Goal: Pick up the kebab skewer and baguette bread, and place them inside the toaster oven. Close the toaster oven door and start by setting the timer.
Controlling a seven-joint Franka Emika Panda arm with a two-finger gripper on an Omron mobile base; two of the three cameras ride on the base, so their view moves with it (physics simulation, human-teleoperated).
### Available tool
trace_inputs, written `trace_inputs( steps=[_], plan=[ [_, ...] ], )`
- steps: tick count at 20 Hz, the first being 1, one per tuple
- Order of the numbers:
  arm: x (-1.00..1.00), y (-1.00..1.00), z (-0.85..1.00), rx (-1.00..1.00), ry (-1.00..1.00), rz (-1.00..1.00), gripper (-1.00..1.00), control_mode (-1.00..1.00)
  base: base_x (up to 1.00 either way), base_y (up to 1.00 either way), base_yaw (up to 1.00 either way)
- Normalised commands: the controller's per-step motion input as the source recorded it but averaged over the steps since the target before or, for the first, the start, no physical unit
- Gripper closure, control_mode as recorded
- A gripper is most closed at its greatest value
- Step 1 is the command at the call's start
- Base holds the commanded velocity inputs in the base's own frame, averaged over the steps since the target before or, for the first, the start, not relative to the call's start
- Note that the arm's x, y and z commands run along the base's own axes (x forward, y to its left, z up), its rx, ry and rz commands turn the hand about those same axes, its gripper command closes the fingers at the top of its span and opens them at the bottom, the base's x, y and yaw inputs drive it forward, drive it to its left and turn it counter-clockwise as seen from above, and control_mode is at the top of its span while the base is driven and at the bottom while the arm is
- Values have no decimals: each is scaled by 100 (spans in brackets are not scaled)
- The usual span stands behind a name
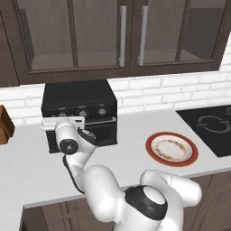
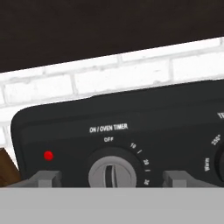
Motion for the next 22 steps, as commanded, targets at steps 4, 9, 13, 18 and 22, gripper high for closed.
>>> trace_inputs(
  steps=[4,9,13,18,22],
  plan=[
    [0,1,0,0,0,0,100,-100,0,0,0],
    [0,0,0,0,0,0,100,-100,0,0,0],
    [0,0,0,0,0,0,100,-100,0,0,0],
    [0,0,-3,9,-3,0,100,-100,0,0,0],
    [0,0,-4,12,-5,-2,100,-100,0,0,0]
  ],
)
